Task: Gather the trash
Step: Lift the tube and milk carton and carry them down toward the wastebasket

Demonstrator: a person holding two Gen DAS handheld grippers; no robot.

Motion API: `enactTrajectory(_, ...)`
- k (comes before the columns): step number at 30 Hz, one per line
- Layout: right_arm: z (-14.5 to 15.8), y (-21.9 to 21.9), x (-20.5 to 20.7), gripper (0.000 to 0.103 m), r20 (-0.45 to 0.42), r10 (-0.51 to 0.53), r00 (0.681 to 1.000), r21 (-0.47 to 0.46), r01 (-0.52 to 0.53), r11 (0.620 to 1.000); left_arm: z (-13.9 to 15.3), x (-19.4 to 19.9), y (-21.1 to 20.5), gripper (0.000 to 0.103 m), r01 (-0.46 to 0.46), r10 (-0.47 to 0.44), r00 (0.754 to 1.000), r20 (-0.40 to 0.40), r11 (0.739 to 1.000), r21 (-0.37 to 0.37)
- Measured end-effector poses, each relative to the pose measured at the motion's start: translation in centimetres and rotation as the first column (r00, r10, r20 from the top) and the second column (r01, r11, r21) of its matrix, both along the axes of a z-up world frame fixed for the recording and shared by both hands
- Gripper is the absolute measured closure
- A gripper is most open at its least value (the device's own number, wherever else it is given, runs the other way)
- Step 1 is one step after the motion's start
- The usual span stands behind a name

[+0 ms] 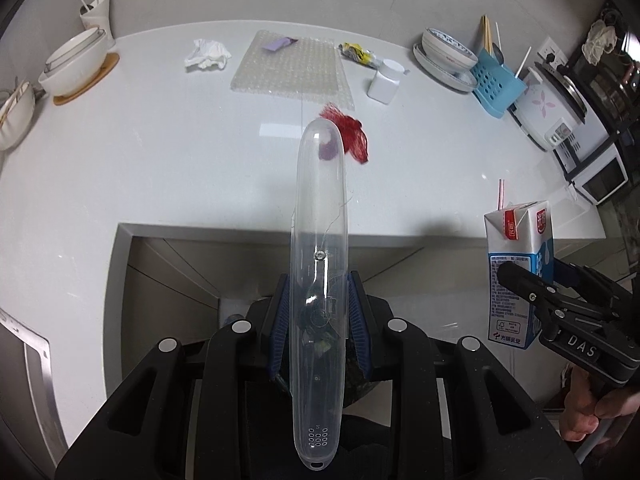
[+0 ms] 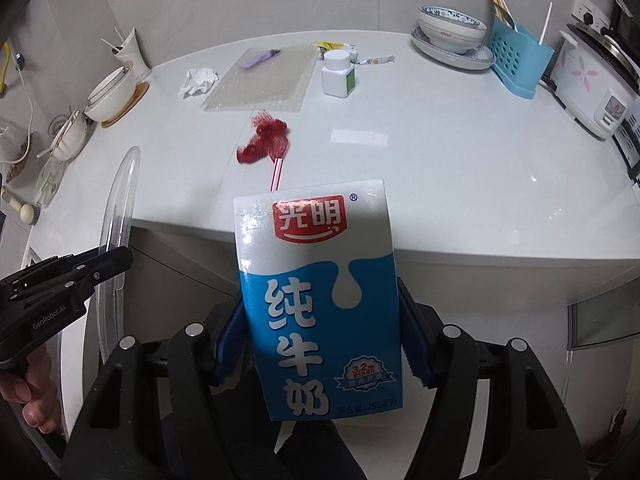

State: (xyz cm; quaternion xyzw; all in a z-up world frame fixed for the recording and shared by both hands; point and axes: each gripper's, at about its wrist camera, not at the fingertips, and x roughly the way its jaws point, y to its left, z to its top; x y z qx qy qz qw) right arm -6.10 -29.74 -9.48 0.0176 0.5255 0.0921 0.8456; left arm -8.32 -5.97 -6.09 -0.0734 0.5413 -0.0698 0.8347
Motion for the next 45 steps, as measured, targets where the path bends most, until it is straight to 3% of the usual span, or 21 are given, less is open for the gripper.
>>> enactTrajectory(13,-7.3,-0.5,-1.9,0.04,-0.084,0.004,0.996,-0.036,-0.007,0.999,-6.6,-1.7,-2.0,0.075,0.044,-0.044,0.997,-0.058,0.999,-0.007)
enactTrajectory(19,-10.3,-0.3,-2.0,0.04,-0.112,0.023,0.993,-0.047,-0.028,0.998,-8.9,-1.3,-2.6,0.075,0.051,-0.047,0.995,-0.086,0.998,0.042)
enactTrajectory(28,-13.4,-0.9,-1.1,0.04,-0.138,-0.001,0.99,-0.034,-0.004,0.999,-11.5,-0.6,-3.4,0.075,0.047,-0.042,0.994,-0.097,0.998,0.051)
enactTrajectory(45,-17.0,-1.4,-2.2,0.04,-0.157,-0.027,0.987,-0.039,0.021,0.999,-18.0,-2.3,-5.9,0.075,0.132,-0.121,0.981,-0.154,0.99,0.058)
